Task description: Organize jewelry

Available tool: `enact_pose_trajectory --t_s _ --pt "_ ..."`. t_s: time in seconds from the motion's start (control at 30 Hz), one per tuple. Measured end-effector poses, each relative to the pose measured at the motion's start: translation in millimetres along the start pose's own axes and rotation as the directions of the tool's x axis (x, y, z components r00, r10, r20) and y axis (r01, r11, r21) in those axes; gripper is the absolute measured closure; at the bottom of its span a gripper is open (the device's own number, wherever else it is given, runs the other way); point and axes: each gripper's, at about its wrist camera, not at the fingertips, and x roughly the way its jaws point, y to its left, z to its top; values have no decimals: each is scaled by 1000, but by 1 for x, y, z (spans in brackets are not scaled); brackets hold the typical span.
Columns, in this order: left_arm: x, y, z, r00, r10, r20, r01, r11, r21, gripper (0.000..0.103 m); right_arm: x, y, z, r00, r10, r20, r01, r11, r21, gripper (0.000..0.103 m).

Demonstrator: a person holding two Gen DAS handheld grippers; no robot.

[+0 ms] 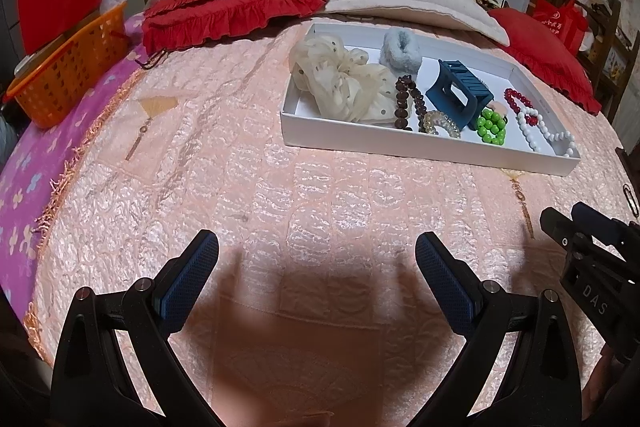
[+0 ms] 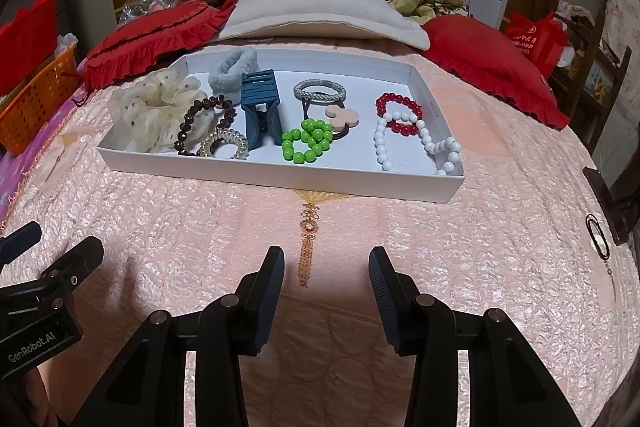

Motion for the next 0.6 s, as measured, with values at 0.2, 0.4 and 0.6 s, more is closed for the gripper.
enact_pose_trajectory --t_s 0.2,0.4,0.6 --pt "0 0 0 1000 -1 1 1 1000 0 4 0 0 0 1000 0 1 0 1000 1 61" --pt "-1 0 0 1000 -2 2 2 1000 0 4 -1 0 1 1000 0 4 0 1000 0 61" --pt "-1 0 0 1000 -3 3 3 1000 -2 4 -2 1 0 1000 1 1 -1 1000 -1 61"
